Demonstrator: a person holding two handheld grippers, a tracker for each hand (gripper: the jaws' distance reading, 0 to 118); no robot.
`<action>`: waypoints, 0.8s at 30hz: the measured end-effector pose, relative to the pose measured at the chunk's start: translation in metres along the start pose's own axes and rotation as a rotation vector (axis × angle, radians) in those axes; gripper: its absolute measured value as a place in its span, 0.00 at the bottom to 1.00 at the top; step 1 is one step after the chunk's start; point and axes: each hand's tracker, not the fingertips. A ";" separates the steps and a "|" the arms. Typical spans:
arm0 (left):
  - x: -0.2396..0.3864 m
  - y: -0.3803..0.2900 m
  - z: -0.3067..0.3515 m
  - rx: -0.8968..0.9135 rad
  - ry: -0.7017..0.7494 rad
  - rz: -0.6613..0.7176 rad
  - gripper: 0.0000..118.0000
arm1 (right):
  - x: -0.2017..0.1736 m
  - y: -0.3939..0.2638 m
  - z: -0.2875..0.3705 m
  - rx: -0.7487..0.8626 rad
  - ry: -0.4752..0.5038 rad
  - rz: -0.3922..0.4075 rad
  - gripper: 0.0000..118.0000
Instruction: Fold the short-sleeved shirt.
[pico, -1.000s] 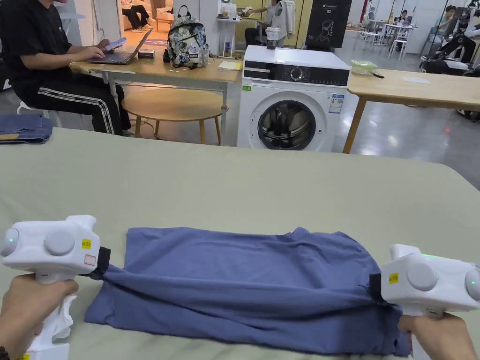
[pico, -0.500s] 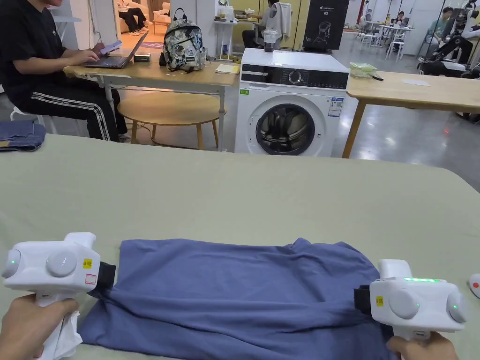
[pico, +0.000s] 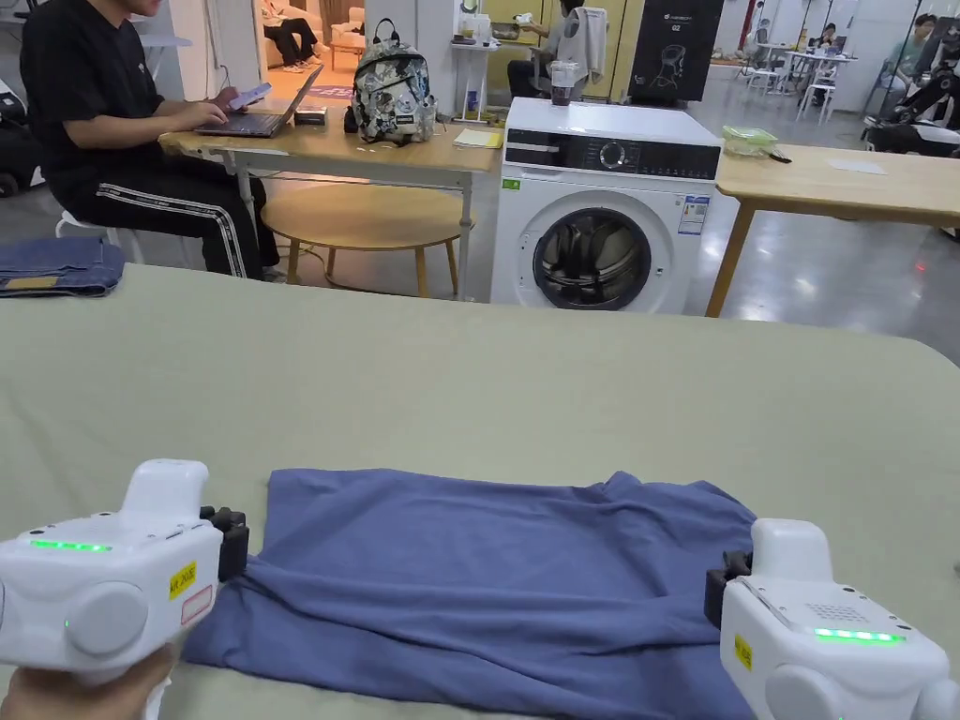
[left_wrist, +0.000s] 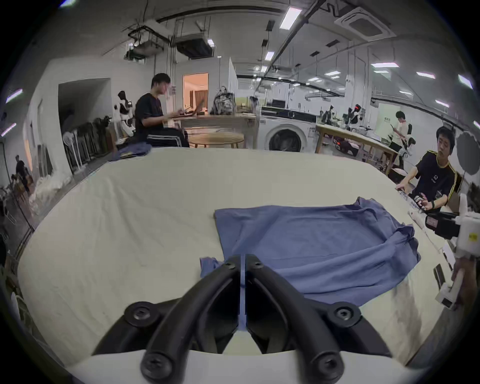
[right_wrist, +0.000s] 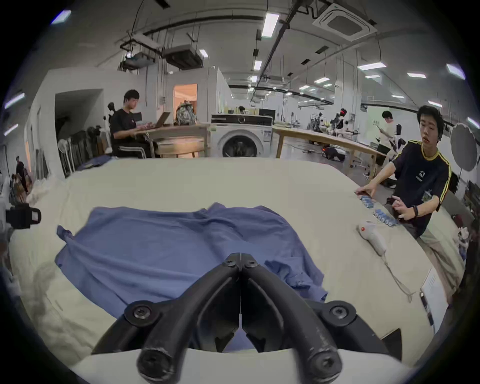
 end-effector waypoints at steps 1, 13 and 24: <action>-0.002 -0.003 0.003 -0.004 -0.019 0.009 0.00 | -0.003 -0.001 0.004 0.002 -0.002 -0.005 0.00; -0.024 -0.025 -0.007 -0.149 -0.009 0.049 0.00 | -0.012 -0.017 0.029 0.032 0.023 -0.024 0.00; -0.044 0.000 -0.086 -0.522 0.000 0.091 0.24 | 0.003 -0.044 0.012 -0.046 0.000 -0.024 0.00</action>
